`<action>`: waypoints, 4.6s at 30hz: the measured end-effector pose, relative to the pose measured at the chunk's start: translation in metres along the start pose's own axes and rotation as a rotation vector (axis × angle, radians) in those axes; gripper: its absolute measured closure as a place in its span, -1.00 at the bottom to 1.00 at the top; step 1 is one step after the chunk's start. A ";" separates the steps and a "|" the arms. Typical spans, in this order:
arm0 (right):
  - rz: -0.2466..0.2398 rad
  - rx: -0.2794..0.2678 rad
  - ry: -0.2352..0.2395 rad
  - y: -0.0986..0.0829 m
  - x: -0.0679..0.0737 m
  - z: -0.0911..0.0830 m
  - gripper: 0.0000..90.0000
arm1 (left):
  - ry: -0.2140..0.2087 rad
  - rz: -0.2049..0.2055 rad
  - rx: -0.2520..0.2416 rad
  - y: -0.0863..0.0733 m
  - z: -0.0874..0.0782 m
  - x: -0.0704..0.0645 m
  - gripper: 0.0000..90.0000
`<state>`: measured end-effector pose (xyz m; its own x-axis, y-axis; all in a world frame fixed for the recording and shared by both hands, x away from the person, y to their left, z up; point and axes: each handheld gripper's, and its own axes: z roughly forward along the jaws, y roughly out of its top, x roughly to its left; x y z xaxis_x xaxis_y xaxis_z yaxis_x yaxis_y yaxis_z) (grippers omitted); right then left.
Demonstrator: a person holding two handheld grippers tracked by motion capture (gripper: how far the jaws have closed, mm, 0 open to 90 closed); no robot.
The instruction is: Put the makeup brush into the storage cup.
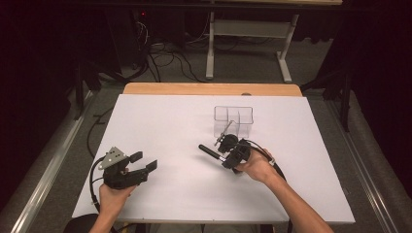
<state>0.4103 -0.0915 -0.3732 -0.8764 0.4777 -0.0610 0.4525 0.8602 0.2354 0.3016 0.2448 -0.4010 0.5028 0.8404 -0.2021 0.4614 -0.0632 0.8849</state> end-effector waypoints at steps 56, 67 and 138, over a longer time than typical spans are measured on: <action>-0.024 -0.212 0.093 -0.059 0.034 -0.039 0.61 | -0.138 0.214 0.068 0.019 0.021 -0.054 -0.44; -0.013 -0.206 0.102 -0.060 0.032 -0.039 0.61 | -0.178 0.271 0.080 0.031 0.039 -0.069 -0.44; -0.046 -0.134 0.150 -0.052 0.033 -0.032 0.61 | -0.246 0.582 0.249 0.039 0.105 -0.133 -0.47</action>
<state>0.3527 -0.1269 -0.3562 -0.9149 0.3978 0.0683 0.3942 0.8443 0.3631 0.3291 0.0738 -0.3831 0.8582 0.4868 0.1627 0.2047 -0.6153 0.7612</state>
